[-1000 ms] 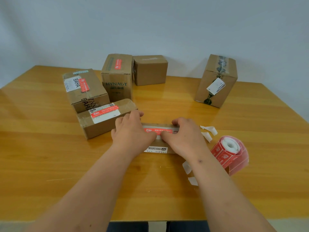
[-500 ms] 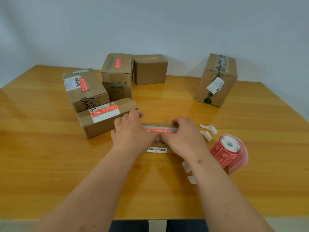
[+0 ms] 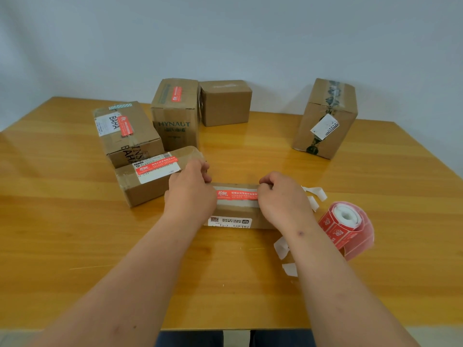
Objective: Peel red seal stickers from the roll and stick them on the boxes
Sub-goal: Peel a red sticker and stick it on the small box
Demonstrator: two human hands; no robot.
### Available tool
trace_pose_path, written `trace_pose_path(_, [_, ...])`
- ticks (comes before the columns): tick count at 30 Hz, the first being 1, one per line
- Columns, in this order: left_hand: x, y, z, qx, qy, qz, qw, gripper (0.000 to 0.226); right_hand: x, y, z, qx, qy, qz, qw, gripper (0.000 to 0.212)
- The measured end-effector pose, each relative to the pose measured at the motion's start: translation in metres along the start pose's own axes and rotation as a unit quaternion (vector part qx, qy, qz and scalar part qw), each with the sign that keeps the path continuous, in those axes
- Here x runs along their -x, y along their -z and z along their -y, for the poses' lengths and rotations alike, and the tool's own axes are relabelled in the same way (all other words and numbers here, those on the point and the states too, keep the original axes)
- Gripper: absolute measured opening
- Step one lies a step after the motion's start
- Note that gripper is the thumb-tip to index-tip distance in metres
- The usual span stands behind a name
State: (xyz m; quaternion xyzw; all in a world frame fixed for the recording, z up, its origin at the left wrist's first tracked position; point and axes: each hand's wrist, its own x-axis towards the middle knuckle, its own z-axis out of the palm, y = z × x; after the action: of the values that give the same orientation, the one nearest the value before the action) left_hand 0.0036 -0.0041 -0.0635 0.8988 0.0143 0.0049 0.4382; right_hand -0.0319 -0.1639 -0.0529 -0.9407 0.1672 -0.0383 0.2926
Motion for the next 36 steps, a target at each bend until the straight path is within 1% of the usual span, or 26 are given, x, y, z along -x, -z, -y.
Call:
trace_pose_path(1, [0.001,-0.001,-0.001,-0.006,-0.005,-0.001,1.0,0.03,0.0,-0.001,-0.001,0.004,-0.001,0.0,1.0,0.029])
trace_pose_path(2, [0.003,-0.001,-0.003,-0.026,-0.007,-0.001,1.0,0.03,0.001,-0.002,-0.001,0.008,-0.003,-0.003,1.0,0.03])
trace_pose_path(4, [0.005,-0.003,-0.006,-0.092,-0.005,0.004,0.996,0.052,0.003,-0.004,0.001,0.014,-0.009,-0.008,1.0,0.037])
trace_pose_path(5, [0.006,-0.004,-0.008,-0.121,-0.003,0.004,0.993,0.058,0.003,-0.004,0.002,0.015,-0.01,-0.009,1.0,0.041])
trace_pose_path(6, [0.006,-0.005,-0.01,-0.134,-0.004,-0.001,0.991,0.059,0.003,-0.005,0.003,0.017,-0.011,-0.011,1.0,0.042])
trace_pose_path(8, [0.007,-0.004,-0.011,-0.116,0.001,-0.006,0.993,0.049,0.003,-0.003,0.004,0.02,-0.007,-0.012,1.0,0.034])
trace_pose_path(10, [0.006,-0.002,-0.007,-0.07,0.0,-0.01,0.997,0.037,0.004,-0.001,0.001,0.01,0.0,-0.007,1.0,0.027])
trace_pose_path(12, [0.006,-0.001,-0.002,-0.018,0.0,-0.009,1.0,0.032,0.006,0.001,-0.003,-0.016,0.007,0.015,1.0,0.032])
trace_pose_path(14, [0.01,0.0,0.0,-0.018,-0.008,-0.004,1.0,0.032,0.011,0.002,-0.005,-0.022,0.016,0.041,0.999,0.047])
trace_pose_path(16, [0.015,-0.001,-0.002,-0.078,-0.019,0.016,0.997,0.055,0.014,0.002,-0.005,-0.017,0.023,0.052,0.998,0.061])
trace_pose_path(17, [0.017,0.0,-0.003,-0.102,-0.022,0.022,0.994,0.065,0.014,0.002,-0.005,-0.022,0.022,0.054,0.998,0.061])
trace_pose_path(19, [0.019,0.001,-0.004,-0.109,-0.022,0.018,0.994,0.073,0.014,0.004,-0.005,-0.025,0.022,0.054,0.998,0.052])
trace_pose_path(21, [0.02,0.003,-0.005,-0.095,-0.02,0.013,0.995,0.071,0.014,0.006,-0.006,-0.021,0.028,0.053,0.998,0.044])
trace_pose_path(24, [0.022,0.003,-0.002,-0.067,-0.027,0.019,0.997,0.067,0.017,0.007,-0.008,-0.037,0.032,0.055,0.997,0.041])
trace_pose_path(28, [0.017,0.007,0.006,0.047,0.004,0.031,0.998,0.058,0.019,0.01,-0.01,-0.042,0.053,0.057,0.996,0.042])
trace_pose_path(30, [0.019,0.01,0.006,0.086,0.023,0.033,0.996,0.057,0.02,0.01,-0.01,-0.052,0.059,0.055,0.995,0.043])
trace_pose_path(32, [0.019,0.012,0.008,0.087,0.023,0.039,0.995,0.054,0.021,0.011,-0.011,-0.05,0.071,0.087,0.992,0.05])
trace_pose_path(34, [0.021,0.014,0.011,0.062,-0.012,0.055,0.996,0.045,0.024,0.013,-0.01,-0.024,0.087,0.158,0.983,0.07])
trace_pose_path(35, [0.021,0.017,0.011,0.021,-0.031,0.068,0.997,0.043,0.025,0.014,-0.01,-0.002,0.097,0.187,0.978,0.083])
trace_pose_path(36, [0.023,0.02,0.012,-0.048,-0.046,0.085,0.994,0.051,0.026,0.015,-0.008,0.021,0.107,0.202,0.973,0.092])
